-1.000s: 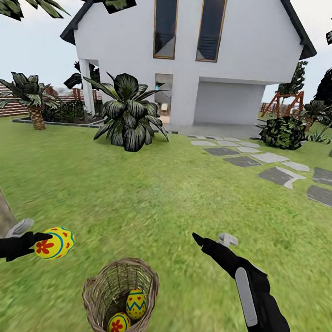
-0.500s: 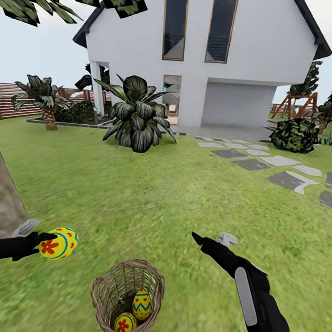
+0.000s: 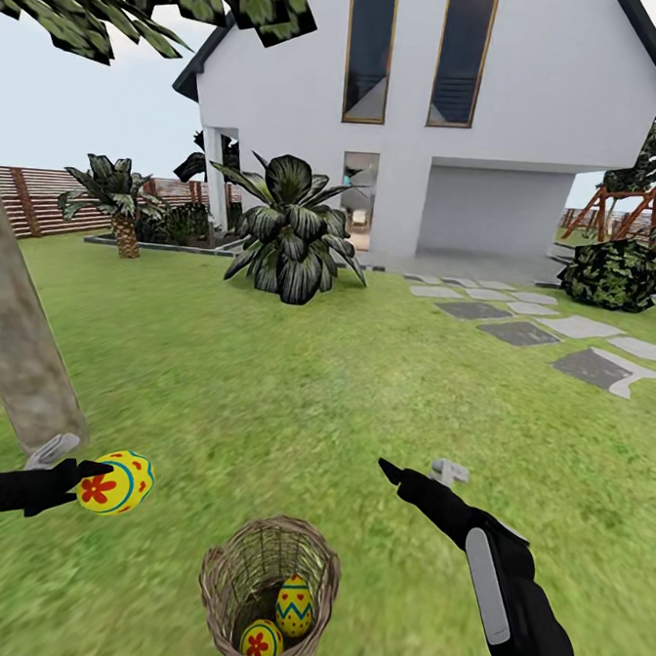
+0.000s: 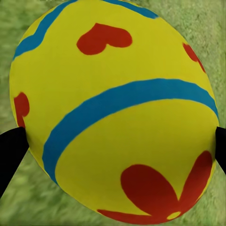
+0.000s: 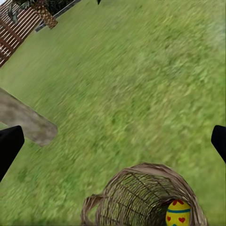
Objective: Take the three Easter eggs out of the wicker basket on the lawn in the garden, then place them on the lawn next to a single tree (choose any tree) so that all three eggs are next to the same tree and none are left in the basket.
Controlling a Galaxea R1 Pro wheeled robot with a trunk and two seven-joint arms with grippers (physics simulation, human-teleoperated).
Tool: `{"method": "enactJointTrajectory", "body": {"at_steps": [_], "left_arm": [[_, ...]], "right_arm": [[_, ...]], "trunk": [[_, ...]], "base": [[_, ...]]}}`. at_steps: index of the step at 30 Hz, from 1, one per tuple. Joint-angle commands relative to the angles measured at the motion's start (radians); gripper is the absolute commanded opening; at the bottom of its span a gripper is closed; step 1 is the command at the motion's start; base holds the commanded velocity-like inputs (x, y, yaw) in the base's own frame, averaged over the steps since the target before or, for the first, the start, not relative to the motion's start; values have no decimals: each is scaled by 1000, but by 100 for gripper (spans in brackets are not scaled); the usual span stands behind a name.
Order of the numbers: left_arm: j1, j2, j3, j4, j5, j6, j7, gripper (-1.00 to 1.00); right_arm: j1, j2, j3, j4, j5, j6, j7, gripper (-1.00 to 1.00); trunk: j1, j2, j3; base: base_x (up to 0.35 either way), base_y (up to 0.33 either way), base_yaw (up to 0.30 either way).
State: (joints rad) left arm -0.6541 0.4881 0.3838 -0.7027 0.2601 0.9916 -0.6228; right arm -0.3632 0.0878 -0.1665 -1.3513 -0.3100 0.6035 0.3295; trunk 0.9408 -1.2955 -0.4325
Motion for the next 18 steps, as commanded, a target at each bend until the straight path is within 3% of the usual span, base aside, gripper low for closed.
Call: {"method": "enactJointTrajectory", "body": {"at_steps": [1,13,18], "left_arm": [[-1,0,3,0,-5,4,-6,-100],[-1,0,3,-1,-5,4,-6,-100],[-1,0,3,0,-5,4,-6,-100]], "right_arm": [[-1,1,-3,-1,-3,7,5,100],[-1,3,-2,-1,-3,7,6,100],[0,8,0,1,-3,7,5,100]], "trunk": [[-4,7,2],[-50,91,40],[-69,126,55]], "base": [[0,0,0],[-3,0,0],[-181,0,0]]}}
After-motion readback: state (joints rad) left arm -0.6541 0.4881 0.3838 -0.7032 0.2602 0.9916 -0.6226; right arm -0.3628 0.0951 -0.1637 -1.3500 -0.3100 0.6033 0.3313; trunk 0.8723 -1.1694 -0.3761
